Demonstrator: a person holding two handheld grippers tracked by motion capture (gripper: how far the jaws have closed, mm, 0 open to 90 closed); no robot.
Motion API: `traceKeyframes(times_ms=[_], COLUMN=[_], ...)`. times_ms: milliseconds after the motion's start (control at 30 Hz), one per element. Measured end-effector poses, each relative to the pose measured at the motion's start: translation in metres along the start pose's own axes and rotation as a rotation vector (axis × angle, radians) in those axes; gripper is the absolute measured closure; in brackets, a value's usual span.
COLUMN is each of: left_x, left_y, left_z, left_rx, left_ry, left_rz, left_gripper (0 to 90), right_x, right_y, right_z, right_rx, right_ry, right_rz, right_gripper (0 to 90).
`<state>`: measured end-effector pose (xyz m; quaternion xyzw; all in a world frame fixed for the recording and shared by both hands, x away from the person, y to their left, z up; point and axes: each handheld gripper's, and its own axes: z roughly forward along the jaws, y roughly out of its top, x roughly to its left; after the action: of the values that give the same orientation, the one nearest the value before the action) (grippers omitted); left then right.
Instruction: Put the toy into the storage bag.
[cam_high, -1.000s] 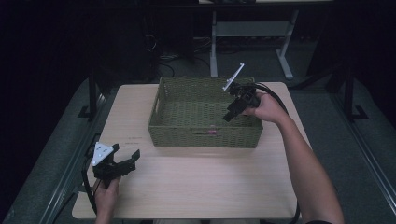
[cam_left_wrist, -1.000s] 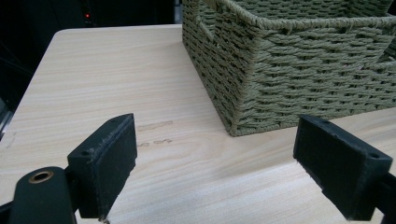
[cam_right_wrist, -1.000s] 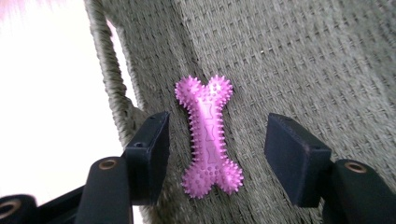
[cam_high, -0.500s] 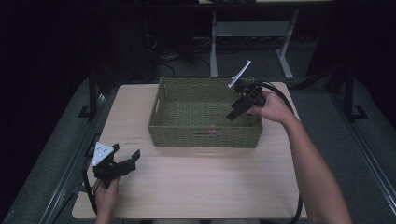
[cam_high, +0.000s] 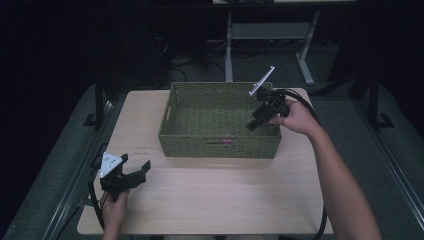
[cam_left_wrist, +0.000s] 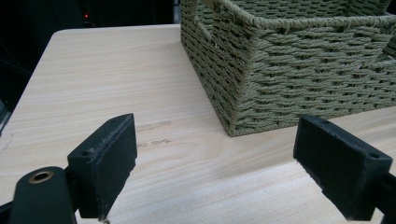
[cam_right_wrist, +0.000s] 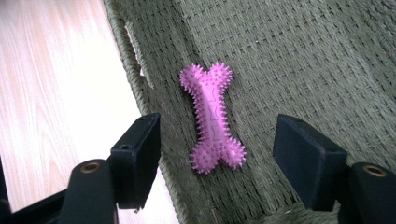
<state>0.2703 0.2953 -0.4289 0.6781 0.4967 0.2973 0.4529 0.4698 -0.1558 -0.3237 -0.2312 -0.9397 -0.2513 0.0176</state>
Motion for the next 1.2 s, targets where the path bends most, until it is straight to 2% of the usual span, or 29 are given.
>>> traceKeyframes(times_ms=[200, 833, 1200], left_x=[0.000, -0.001, -0.003], left_y=[0.000, 0.000, 0.000], left_z=[0.000, 0.001, 0.001], left_rx=[0.000, 0.005, 0.005], left_ry=[0.000, -0.001, -0.004], left_rz=[-0.001, 0.004, 0.008], left_gripper=[13.0, 13.0, 13.0], right_x=[0.001, 0.015, 0.030], right_y=[-0.005, -0.012, -0.027], right_z=[-0.001, -0.010, -0.017], right_rx=[0.006, -0.034, -0.065], right_ry=[-0.001, -0.002, -0.001], right_rz=[0.011, -0.015, -0.031], right_gripper=[29.9, 28.2, 26.6])
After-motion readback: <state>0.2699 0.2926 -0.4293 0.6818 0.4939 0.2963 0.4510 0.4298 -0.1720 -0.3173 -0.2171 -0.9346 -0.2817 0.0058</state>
